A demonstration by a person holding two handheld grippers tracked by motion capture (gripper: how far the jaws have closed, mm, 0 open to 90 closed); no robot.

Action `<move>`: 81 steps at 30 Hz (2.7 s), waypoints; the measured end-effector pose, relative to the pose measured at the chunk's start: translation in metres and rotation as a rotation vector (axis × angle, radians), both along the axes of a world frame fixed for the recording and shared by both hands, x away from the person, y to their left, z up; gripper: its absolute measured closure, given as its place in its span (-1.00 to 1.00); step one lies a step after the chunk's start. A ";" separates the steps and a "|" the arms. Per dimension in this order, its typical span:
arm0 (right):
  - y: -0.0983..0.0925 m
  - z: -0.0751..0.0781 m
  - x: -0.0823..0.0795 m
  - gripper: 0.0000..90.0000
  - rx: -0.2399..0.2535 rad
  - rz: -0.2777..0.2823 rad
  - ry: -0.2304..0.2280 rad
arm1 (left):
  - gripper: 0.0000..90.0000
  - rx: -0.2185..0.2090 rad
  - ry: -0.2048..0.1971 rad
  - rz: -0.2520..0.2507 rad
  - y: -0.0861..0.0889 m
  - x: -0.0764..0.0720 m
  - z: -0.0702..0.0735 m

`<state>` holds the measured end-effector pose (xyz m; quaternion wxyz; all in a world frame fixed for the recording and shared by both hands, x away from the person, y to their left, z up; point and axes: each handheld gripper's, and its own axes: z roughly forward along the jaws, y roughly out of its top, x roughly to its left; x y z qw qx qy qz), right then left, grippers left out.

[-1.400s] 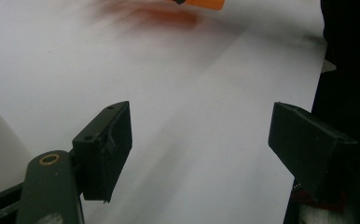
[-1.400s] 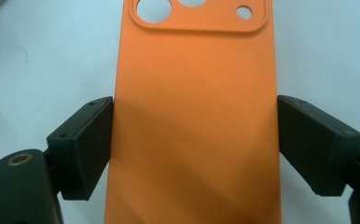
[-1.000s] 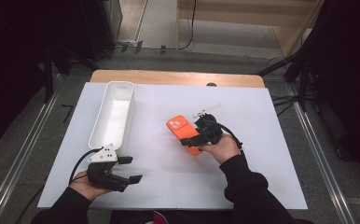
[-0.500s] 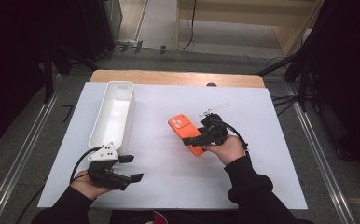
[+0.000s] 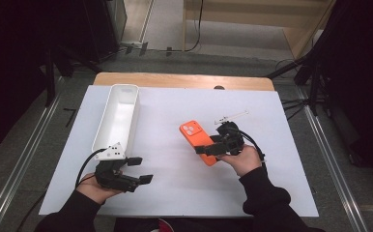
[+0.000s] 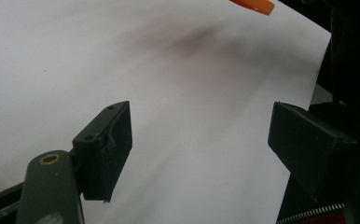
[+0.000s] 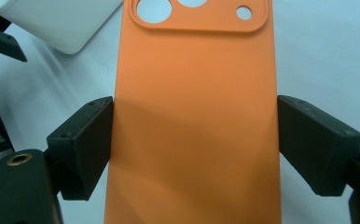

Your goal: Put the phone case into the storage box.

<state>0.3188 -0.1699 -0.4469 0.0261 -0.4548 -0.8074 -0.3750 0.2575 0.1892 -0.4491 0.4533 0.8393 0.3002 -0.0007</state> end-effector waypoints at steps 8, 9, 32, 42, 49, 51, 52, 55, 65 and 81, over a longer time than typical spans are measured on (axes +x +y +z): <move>-0.010 -0.003 -0.008 -0.68 0.027 -0.025 0.007 | -0.51 -0.033 -0.005 0.013 -0.008 0.004 0.007; -0.011 -0.003 -0.009 -0.68 0.032 -0.027 0.012 | -0.51 -0.042 -0.014 0.012 -0.010 0.004 0.009; -0.012 -0.011 -0.014 -0.68 0.054 -0.059 0.020 | -0.53 -0.025 0.029 0.058 -0.041 0.038 0.027; -0.008 -0.013 -0.011 -0.68 0.058 -0.067 0.009 | -0.53 -0.032 0.081 0.099 -0.051 0.054 0.029; -0.006 -0.017 -0.005 -0.68 0.065 -0.084 0.005 | -0.52 -0.037 0.097 0.129 -0.055 0.070 0.028; -0.006 -0.018 -0.004 -0.68 0.066 -0.089 0.001 | -0.52 -0.031 0.101 0.137 -0.056 0.073 0.027; -0.006 -0.018 -0.004 -0.68 0.065 -0.092 0.003 | -0.52 -0.024 0.101 0.142 -0.057 0.074 0.027; -0.004 -0.020 -0.004 -0.68 0.069 -0.098 0.005 | -0.52 -0.029 0.109 0.145 -0.060 0.078 0.026; 0.000 -0.021 -0.002 -0.68 0.067 -0.112 -0.005 | -0.51 -0.050 0.108 0.166 -0.068 0.089 0.029; 0.011 -0.029 0.003 -0.68 0.055 -0.160 -0.004 | -0.51 -0.041 0.108 0.210 -0.079 0.109 0.031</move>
